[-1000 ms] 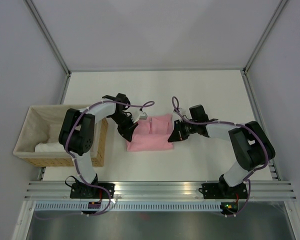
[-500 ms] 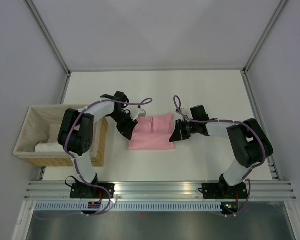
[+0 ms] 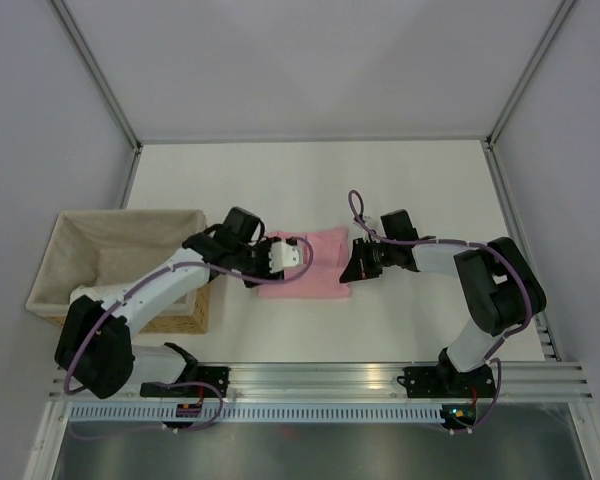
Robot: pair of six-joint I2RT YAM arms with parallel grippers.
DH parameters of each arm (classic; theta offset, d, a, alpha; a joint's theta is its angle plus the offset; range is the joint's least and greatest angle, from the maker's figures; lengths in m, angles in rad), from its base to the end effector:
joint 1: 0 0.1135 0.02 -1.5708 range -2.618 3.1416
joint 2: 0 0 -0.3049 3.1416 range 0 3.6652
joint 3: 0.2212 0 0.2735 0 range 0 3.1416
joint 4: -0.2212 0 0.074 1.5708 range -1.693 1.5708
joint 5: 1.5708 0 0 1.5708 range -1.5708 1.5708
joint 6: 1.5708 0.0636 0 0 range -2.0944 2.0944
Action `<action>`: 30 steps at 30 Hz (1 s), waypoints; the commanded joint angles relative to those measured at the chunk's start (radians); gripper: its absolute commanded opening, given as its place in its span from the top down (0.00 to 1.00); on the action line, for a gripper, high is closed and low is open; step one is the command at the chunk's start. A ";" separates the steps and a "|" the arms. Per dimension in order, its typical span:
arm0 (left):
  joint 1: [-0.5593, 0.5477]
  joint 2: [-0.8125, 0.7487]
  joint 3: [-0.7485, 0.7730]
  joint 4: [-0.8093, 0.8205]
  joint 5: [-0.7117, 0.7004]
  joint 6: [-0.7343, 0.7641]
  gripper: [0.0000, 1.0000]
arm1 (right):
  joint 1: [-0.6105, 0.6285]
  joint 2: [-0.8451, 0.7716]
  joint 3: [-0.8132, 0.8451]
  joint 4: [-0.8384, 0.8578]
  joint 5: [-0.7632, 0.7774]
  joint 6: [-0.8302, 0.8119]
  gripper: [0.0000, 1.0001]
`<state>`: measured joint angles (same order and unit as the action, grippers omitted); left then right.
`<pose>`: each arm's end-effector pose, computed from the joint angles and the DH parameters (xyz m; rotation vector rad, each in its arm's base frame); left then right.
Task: Roll the t-shirts
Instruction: Roll the tshirt
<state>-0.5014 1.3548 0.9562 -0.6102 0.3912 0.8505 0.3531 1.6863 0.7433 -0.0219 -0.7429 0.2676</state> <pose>0.2467 -0.1629 0.2507 1.6765 1.8618 -0.3627 0.2941 0.1542 0.1363 -0.4179 2.5269 1.1858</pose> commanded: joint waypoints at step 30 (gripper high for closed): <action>-0.145 0.013 -0.285 0.268 -0.120 0.181 0.98 | -0.003 -0.314 0.071 -0.224 0.273 -0.502 0.52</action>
<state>-0.6765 1.3548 0.5888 -0.2367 0.1543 1.0924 0.3447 1.5009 0.8158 -0.1997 -0.5797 0.0021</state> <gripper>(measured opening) 0.047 0.460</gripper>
